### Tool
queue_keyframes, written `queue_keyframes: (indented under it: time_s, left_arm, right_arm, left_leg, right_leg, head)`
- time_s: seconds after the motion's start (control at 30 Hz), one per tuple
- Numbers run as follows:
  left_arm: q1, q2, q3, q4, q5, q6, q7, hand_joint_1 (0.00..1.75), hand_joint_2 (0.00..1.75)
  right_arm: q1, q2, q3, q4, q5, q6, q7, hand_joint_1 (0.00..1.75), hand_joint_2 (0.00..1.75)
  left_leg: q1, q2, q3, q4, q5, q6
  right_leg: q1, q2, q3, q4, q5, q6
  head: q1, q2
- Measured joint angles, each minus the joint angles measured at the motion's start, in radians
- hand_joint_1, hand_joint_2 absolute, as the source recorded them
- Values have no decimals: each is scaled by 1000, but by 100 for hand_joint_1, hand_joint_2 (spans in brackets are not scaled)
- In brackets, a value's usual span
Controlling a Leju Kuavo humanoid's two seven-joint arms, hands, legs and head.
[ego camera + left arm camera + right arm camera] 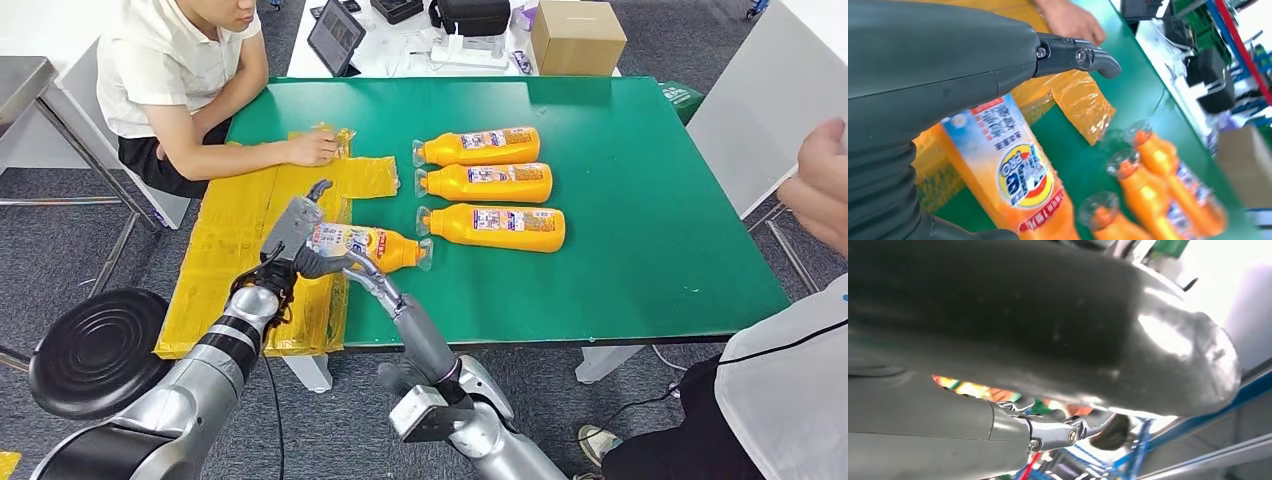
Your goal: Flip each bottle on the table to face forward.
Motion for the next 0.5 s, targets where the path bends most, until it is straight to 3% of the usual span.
queue_keyframes:
  time_s: [0.27, 0.47, 0.5]
  left_arm:
    - [17, -3, 86, -34, 156, -56, 1, 0, 175]
    - [88, 2, 86, -146, 234, -43, -1, 0, 175]
    - [112, 7, 84, -184, 245, -33, 1, 0, 175]
  right_arm:
    - [16, -21, 47, -84, 34, -5, 0, 0, 0]
    - [50, -68, 4, -105, 174, -179, 35, 0, 0]
    - [66, -83, -24, -106, 200, -216, 47, 0, 44]
  left_leg:
    - [0, 0, 0, 0, 0, 0]
    - [0, 0, 0, 0, 0, 0]
    - [-1, 0, 0, 0, 0, 0]
  right_leg:
    - [0, 0, 0, 0, 0, 0]
    - [-1, 0, 0, 0, 0, 0]
    - [-1, 0, 0, 0, 0, 0]
  head:
    - [0, 0]
    - [0, 0]
    - [0, 0]
